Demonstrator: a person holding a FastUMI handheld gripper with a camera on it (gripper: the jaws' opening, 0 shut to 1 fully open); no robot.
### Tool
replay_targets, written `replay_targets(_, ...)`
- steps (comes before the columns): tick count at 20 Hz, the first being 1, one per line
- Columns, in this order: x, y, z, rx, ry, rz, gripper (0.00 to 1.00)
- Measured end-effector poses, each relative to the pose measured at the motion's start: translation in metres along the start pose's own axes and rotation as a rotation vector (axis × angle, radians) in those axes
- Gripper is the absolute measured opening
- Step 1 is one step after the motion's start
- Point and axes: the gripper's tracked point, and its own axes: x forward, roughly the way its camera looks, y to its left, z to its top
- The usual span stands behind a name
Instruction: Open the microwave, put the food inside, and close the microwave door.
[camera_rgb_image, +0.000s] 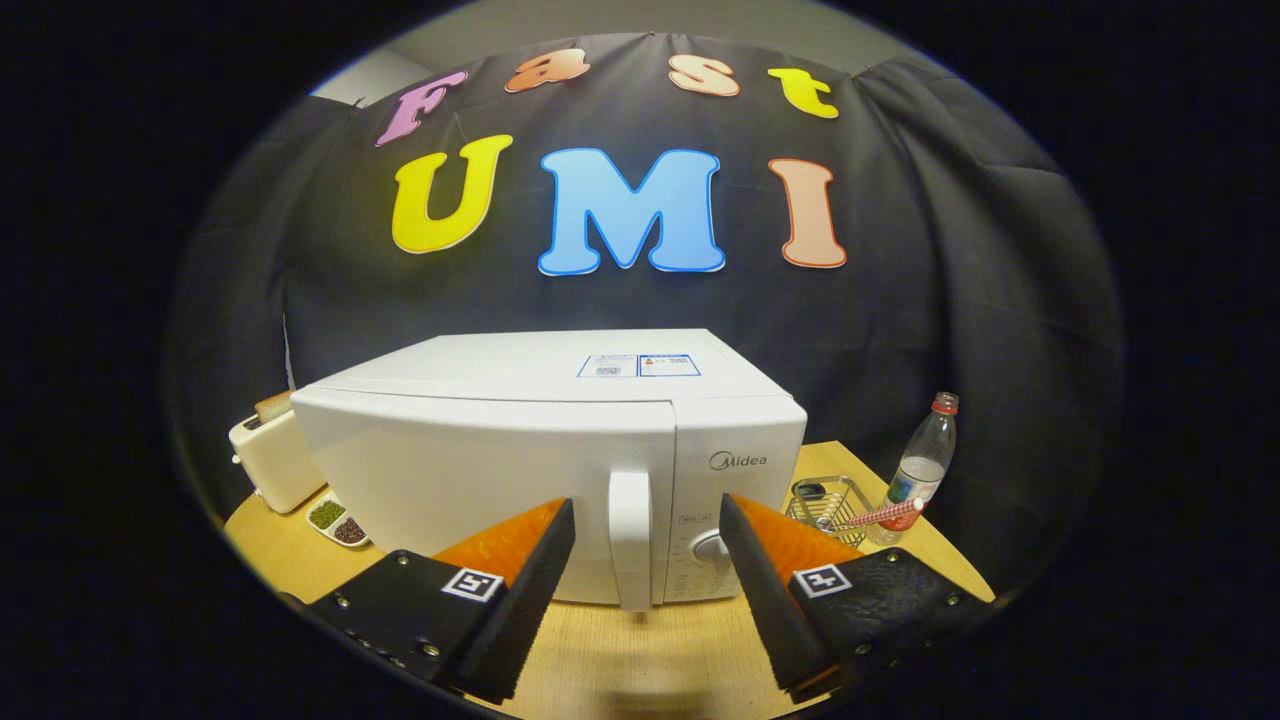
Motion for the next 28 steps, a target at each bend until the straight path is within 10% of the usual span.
replay_targets(10,0.021,0.013,-0.023,0.090,0.105,0.024,0.24)
replay_targets(28,-0.056,0.032,-0.047,0.021,0.175,-0.037,0.16)
